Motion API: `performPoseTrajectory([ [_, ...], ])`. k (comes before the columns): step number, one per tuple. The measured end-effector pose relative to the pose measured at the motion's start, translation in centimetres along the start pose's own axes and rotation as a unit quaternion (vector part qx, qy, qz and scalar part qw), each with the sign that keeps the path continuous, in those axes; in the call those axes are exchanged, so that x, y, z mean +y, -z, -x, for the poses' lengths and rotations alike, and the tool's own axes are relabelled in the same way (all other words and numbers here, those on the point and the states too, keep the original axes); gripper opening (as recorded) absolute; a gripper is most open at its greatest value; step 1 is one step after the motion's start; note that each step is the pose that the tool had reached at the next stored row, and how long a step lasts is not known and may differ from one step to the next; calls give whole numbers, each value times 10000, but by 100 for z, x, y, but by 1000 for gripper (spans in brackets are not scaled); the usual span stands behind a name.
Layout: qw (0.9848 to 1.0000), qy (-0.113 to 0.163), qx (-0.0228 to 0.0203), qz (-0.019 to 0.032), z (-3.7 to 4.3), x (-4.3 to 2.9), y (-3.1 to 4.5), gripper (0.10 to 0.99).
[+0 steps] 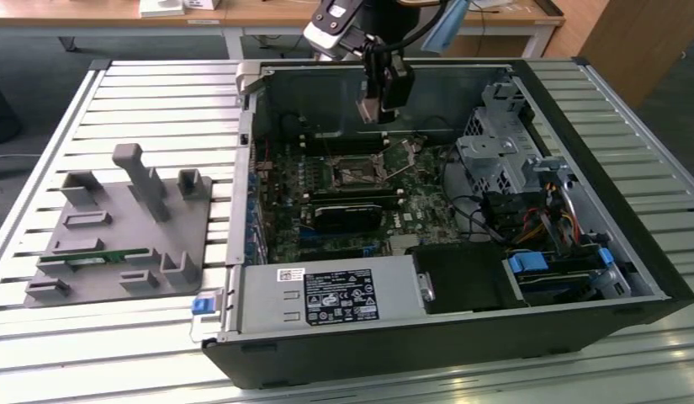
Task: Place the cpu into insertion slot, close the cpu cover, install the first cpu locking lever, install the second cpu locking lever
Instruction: 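Place the cpu into insertion slot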
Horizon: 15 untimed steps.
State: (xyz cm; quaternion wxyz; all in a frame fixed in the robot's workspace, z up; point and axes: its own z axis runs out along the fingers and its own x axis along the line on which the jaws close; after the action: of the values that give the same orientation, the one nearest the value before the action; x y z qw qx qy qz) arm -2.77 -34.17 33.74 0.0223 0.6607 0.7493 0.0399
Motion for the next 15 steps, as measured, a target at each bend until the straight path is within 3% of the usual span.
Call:
performPoseTrajectory([
  [15,10000,0,0,0,1,-5,-53,533],
])
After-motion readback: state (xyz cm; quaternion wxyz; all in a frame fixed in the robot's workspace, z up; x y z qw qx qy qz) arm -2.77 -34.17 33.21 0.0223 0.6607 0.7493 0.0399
